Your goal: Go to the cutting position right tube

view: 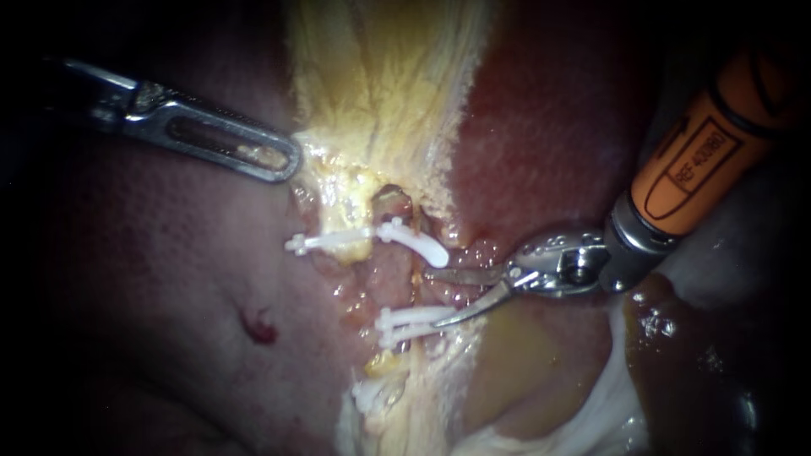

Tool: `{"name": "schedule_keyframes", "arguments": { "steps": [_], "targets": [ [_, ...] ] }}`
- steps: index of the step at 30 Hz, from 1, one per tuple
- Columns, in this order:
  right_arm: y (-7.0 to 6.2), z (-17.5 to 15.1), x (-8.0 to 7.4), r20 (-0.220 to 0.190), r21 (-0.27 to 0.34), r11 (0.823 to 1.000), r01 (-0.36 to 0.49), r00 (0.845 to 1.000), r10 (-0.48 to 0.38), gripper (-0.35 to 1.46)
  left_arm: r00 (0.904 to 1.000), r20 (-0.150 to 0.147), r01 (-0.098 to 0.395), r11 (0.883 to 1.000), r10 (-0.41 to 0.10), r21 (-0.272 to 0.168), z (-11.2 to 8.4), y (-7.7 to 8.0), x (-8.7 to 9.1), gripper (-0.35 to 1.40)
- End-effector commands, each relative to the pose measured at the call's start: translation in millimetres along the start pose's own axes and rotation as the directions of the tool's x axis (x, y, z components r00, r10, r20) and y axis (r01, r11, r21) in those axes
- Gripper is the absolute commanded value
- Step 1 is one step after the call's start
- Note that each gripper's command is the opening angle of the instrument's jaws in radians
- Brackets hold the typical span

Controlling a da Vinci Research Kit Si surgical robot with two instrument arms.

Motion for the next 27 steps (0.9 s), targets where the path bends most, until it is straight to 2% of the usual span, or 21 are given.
{"name": "schedule_keyframes", "arguments": {
  "steps": [1, 6, 12, 19, 27],
  "targets": [
    [0.0, 0.2, 0.1, -0.007, 0.003, 1.000, -0.001, 1.000, 0.001, 1.45, 1.0000, 0.000, 0.000, 1.000, 0.000, 0.000, 0.0, 0.0, 0.0, -0.35],
    [0.0, 0.9, 0.6, -0.052, 0.017, 1.000, -0.003, 0.999, 0.004, 1.45, 1.0000, 0.000, 0.000, 1.000, 0.000, 0.000, 0.0, 0.0, 0.0, -0.35],
    [-0.1, 1.6, 1.0, -0.089, 0.070, 0.998, 0.004, 0.996, 0.002, 1.45, 1.0000, 0.000, 0.000, 1.000, 0.000, 0.000, 0.0, 0.0, 0.0, -0.35],
    [-0.4, 1.8, 1.1, -0.081, 0.111, 0.990, 0.084, 0.994, -0.075, 1.42, 1.0000, 0.000, 0.001, 1.000, -0.001, -0.001, 0.1, 0.0, 0.0, -0.35],
    [-0.7, 1.8, 1.1, -0.052, 0.219, 0.967, 0.130, 0.991, -0.122, 1.26, 1.0000, 0.001, 0.001, 1.000, -0.001, -0.001, 0.1, -0.1, 0.0, -0.35]
  ]
}}
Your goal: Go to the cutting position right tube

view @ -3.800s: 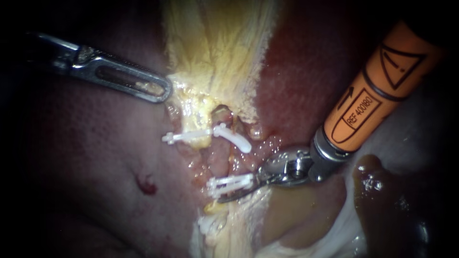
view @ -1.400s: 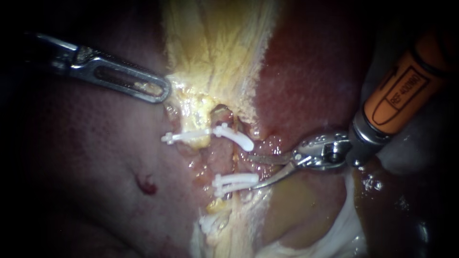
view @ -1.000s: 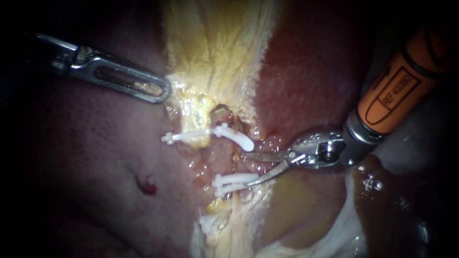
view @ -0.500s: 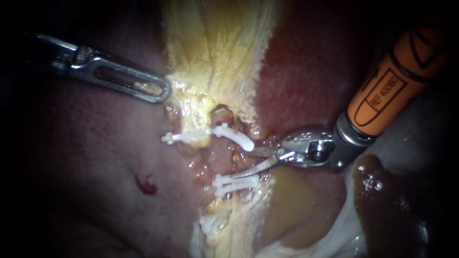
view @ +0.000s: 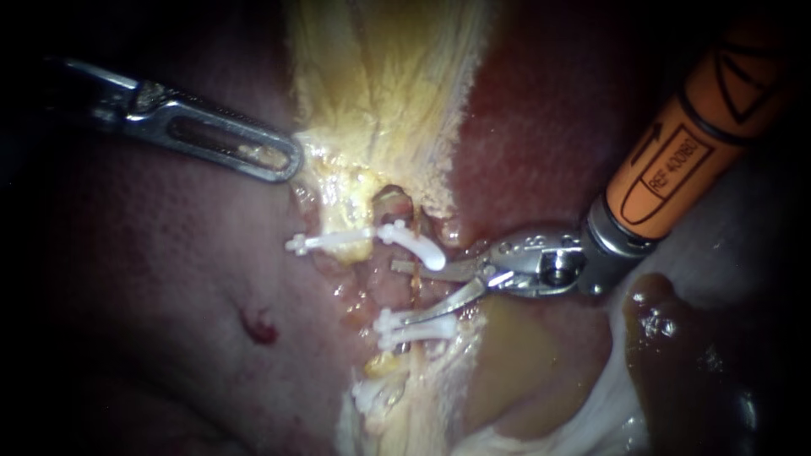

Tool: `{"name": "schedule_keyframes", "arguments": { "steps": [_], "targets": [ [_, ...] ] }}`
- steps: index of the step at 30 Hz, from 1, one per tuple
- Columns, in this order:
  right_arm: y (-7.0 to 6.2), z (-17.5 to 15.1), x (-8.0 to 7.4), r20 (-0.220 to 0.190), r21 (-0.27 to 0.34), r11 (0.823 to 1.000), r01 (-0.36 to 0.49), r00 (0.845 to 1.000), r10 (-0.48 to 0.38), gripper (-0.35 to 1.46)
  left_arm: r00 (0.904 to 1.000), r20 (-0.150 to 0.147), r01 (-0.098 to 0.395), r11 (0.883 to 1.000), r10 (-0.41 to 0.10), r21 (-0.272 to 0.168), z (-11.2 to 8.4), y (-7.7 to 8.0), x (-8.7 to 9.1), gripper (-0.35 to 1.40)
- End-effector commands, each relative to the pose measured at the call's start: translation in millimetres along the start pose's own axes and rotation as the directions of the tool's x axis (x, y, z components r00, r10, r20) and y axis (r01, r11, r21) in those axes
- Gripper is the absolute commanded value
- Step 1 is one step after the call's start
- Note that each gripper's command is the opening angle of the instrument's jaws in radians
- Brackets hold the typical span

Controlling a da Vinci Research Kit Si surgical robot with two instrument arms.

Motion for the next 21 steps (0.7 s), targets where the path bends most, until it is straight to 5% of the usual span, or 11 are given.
{"name": "schedule_keyframes", "arguments": {
  "steps": [1, 21],
  "targets": [
    [0.0, 0.1, 0.0, 0.005, 0.010, 1.000, 0.003, 1.000, -0.003, 1.25, 1.0000, 0.000, 0.000, 1.000, 0.000, 0.000, 0.1, 0.0, 0.0, -0.35],
    [0.3, 3.5, 1.8, -0.053, 0.024, 0.997, 0.068, 0.996, -0.066, 1.25, 1.0000, 0.001, 0.001, 1.000, -0.001, -0.001, 0.4, 0.0, -0.1, -0.35]
  ]
}}
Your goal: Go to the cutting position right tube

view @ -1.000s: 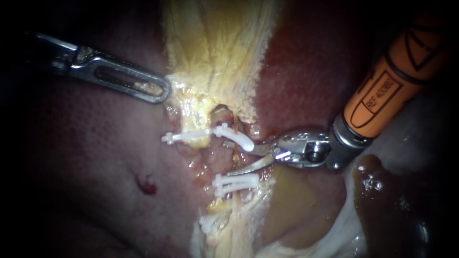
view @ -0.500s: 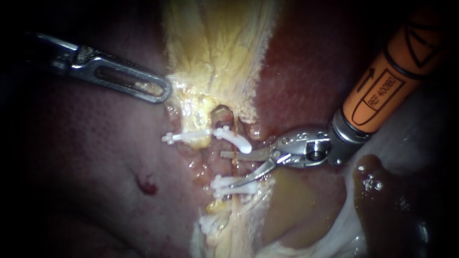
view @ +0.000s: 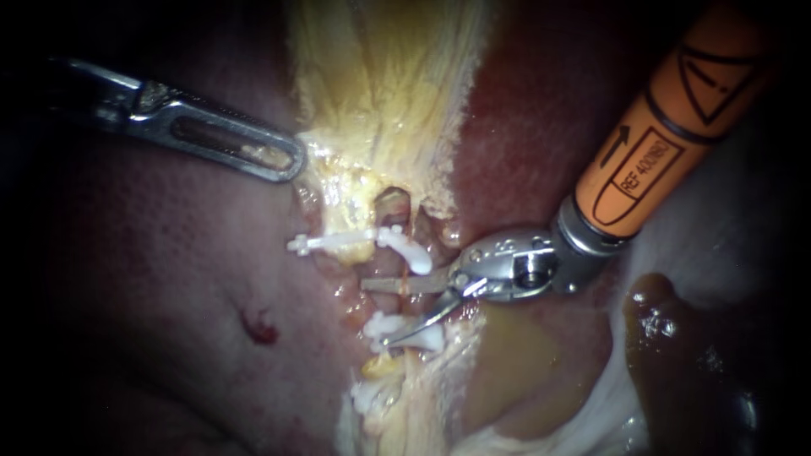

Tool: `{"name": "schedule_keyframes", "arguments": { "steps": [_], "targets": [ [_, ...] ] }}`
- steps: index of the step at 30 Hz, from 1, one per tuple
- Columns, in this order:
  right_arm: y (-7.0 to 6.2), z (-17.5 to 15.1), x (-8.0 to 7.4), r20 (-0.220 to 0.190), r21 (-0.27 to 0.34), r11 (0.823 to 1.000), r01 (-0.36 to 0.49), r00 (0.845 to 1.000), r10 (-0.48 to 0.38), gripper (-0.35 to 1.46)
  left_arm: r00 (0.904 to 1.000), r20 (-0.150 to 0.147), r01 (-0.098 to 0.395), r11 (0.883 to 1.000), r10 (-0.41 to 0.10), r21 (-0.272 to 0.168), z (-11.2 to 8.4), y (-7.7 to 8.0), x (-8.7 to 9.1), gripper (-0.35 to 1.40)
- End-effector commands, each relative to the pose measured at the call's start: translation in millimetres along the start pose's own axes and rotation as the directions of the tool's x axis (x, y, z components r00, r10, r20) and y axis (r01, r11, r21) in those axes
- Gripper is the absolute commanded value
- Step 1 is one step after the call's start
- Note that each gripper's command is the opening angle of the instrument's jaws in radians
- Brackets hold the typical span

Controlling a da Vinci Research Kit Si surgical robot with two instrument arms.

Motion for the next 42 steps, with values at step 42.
{"name": "schedule_keyframes", "arguments": {
  "steps": [42],
  "targets": [
    [-2.9, 0.3, 2.7, -0.059, 0.023, 1.000, -0.007, 0.998, 0.009, 1.35, 1.0000, -0.001, -0.001, 1.000, 0.001, 0.001, -0.2, 0.2, 0.1, -0.35]
  ]
}}
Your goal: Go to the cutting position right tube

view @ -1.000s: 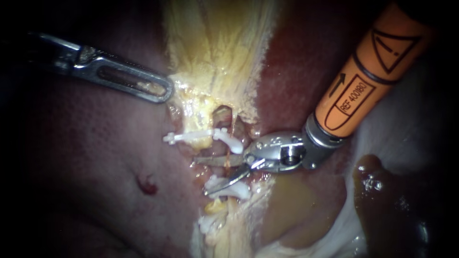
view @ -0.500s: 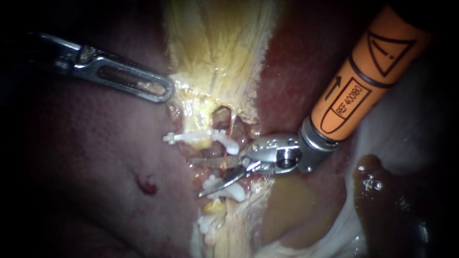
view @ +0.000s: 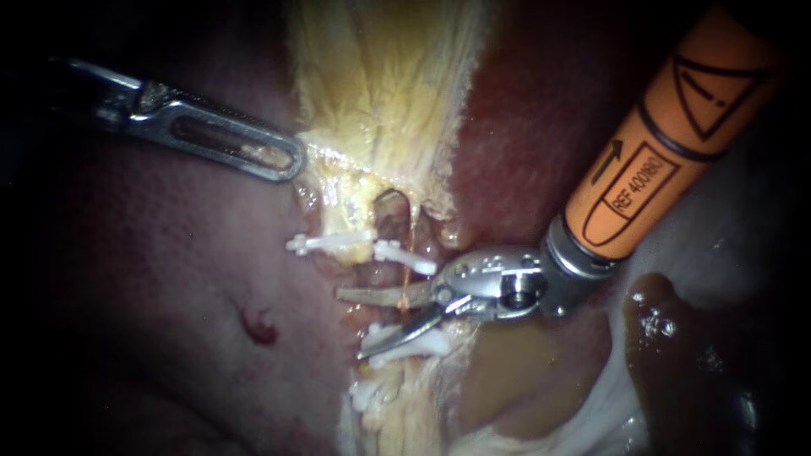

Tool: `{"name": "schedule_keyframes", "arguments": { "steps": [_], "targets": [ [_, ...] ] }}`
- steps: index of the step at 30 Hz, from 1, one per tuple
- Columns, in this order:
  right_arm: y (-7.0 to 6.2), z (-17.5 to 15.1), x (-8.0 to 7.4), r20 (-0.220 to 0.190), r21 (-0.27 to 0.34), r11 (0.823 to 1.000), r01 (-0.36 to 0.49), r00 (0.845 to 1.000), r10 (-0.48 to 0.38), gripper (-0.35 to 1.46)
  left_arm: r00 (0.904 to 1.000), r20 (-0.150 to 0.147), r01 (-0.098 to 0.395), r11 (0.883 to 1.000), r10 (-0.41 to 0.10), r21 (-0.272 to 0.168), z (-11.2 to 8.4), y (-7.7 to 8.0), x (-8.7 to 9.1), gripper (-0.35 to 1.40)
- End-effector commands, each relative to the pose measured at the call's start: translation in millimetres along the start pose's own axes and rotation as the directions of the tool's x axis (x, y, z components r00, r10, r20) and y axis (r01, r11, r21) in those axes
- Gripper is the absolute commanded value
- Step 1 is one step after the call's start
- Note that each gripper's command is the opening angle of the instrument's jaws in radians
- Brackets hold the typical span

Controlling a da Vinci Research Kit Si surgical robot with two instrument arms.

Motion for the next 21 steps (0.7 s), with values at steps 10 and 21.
{"name": "schedule_keyframes", "arguments": {
  "steps": [10, 21],
  "targets": [
    [-0.1, -0.2, 0.0, 0.001, 0.001, 1.000, 0.000, 1.000, 0.000, 1.35, 1.0000, 0.000, 0.000, 1.000, 0.000, 0.001, 0.0, 0.0, 0.0, -0.35],
    [0.0, -0.2, -0.1, 0.001, 0.001, 1.000, 0.000, 1.000, 0.000, 1.35, 1.0000, 0.000, 0.000, 1.000, 0.000, 0.001, -0.1, 0.0, 0.0, -0.35]
  ]
}}
